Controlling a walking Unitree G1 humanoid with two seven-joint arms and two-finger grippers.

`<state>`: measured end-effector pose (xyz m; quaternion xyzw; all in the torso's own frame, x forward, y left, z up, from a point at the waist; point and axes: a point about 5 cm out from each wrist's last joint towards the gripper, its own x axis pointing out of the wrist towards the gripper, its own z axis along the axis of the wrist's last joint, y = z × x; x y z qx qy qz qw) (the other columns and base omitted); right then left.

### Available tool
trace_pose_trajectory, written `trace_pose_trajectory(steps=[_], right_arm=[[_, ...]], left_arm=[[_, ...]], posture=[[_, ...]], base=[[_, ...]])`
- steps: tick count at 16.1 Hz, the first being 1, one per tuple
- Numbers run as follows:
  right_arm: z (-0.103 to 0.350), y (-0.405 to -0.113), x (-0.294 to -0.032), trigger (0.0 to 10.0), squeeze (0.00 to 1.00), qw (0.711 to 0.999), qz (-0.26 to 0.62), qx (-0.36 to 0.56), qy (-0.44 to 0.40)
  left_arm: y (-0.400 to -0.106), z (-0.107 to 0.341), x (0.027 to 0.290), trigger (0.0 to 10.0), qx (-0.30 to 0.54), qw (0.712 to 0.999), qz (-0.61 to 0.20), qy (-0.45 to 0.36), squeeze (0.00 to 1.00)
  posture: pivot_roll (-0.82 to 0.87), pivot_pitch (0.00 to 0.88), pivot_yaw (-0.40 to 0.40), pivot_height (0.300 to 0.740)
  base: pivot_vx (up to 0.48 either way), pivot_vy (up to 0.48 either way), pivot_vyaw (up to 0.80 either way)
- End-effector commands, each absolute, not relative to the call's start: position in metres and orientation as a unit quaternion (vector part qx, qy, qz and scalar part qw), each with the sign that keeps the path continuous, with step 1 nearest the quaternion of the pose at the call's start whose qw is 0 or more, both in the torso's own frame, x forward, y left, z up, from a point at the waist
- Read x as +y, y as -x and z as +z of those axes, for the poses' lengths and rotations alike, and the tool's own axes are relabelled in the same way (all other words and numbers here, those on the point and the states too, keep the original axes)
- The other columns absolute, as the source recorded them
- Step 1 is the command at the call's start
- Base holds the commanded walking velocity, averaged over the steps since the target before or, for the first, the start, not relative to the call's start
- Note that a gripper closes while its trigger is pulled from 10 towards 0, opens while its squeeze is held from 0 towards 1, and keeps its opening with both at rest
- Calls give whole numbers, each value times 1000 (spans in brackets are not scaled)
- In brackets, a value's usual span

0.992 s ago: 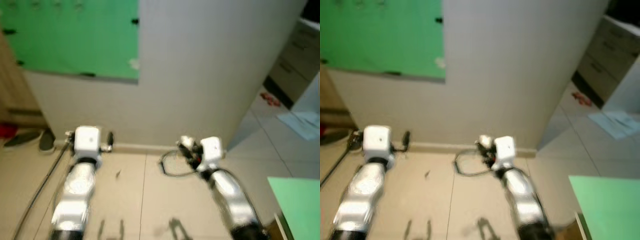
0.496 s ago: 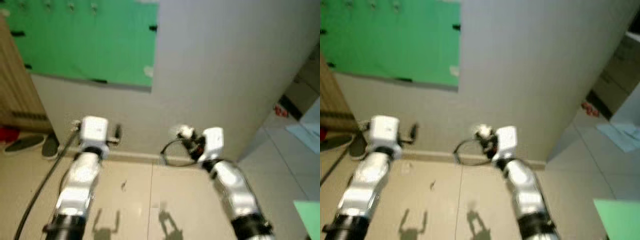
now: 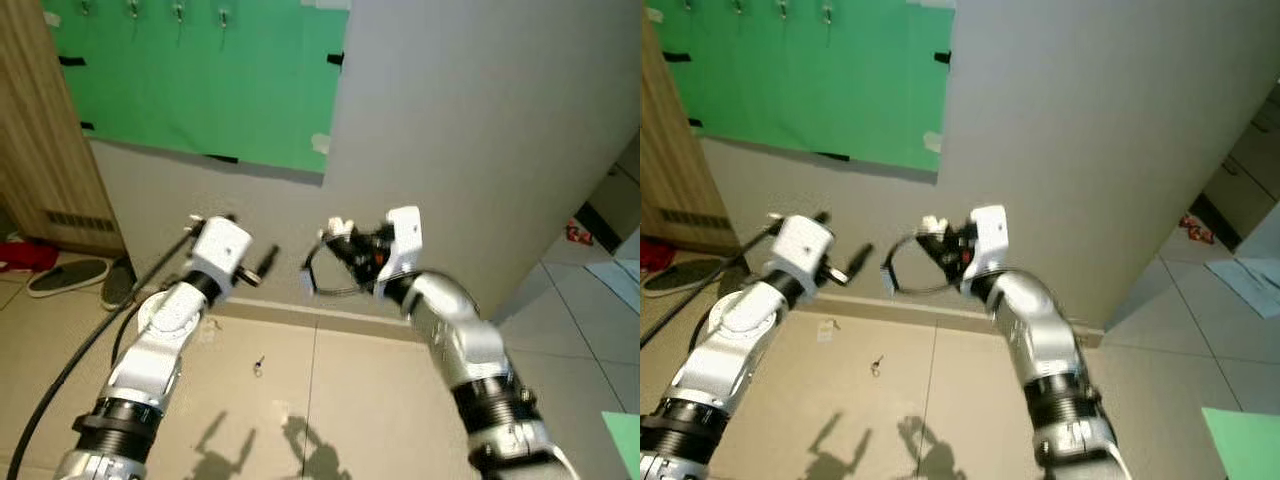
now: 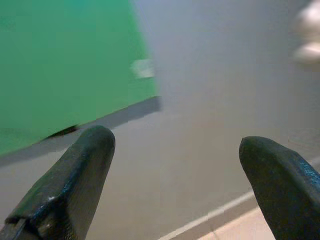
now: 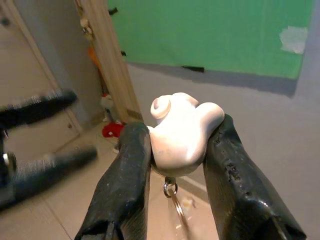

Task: Hang keys on a hook

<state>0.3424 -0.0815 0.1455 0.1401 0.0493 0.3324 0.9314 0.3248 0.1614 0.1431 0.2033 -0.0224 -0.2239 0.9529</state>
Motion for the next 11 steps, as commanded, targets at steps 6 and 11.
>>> trace_pose_trajectory(steps=[6,11], right_arm=[[154,-344,-77,0,0,923,348,57,-155],[156,-340,-75,0,0,912,373,58,-158]], left_arm=[[-310,162,139,10000,-39,908,-382,-169,0],[-305,162,141,10000,-5,895,-428,-122,0]], posture=[[37,0,-90,740],[37,0,-89,740]], base=[[0,0,0],[0,0,0]])
